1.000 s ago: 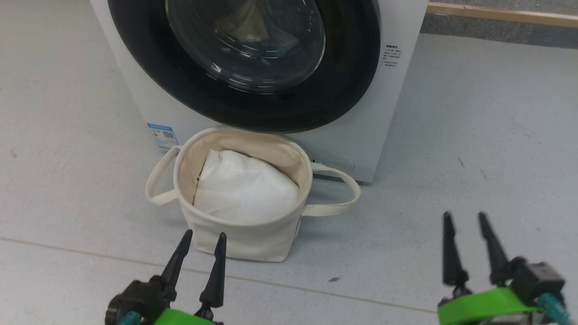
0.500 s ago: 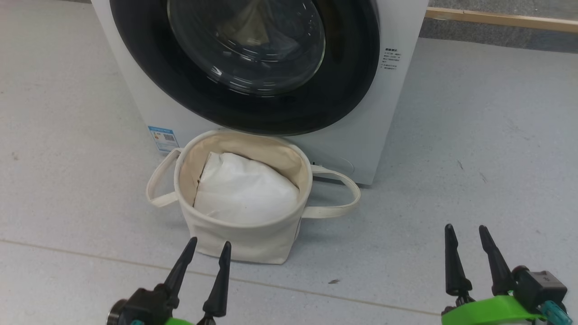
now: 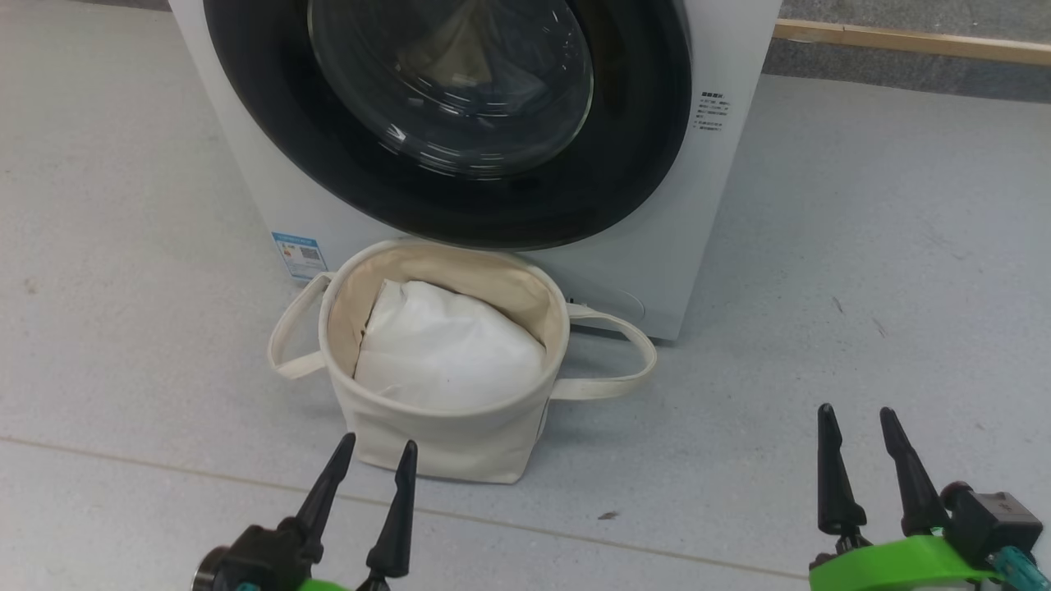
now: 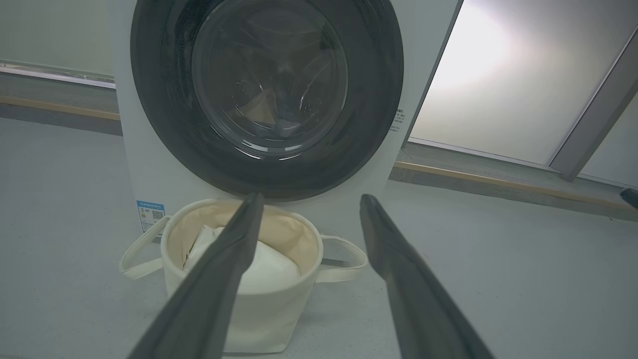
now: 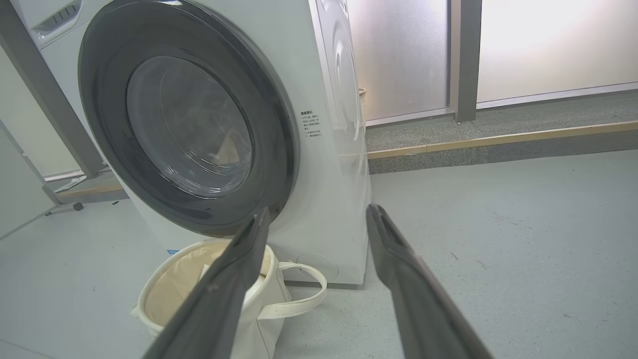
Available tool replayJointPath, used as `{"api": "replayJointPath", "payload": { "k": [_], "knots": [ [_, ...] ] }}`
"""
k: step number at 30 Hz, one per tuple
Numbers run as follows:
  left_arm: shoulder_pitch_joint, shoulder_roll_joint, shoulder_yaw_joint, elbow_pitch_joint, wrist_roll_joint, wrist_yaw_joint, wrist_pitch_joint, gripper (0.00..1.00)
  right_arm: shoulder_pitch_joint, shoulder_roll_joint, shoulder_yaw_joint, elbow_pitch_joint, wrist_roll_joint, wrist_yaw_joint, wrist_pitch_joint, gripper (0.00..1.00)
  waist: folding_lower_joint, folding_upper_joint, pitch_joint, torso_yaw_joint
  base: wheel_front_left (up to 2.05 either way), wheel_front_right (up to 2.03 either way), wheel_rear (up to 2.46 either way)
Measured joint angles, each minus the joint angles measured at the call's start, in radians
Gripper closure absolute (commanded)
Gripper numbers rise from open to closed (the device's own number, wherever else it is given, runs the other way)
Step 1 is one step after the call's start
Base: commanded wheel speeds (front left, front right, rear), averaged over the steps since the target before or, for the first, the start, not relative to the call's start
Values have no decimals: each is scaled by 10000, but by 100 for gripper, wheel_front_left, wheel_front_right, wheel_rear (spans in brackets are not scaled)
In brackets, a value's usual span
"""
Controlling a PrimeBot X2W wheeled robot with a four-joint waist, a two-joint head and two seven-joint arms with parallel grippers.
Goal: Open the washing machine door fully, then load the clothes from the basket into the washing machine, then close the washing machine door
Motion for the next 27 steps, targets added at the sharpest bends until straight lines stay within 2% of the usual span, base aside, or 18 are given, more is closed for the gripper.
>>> {"api": "replayJointPath", "payload": {
  "k": [27],
  "knots": [
    [2,-2,217,180,-221,12,0,0,0,0,63,-79,244,0,0,0,0,0,-19,59,0,0,0]
  ]
}}
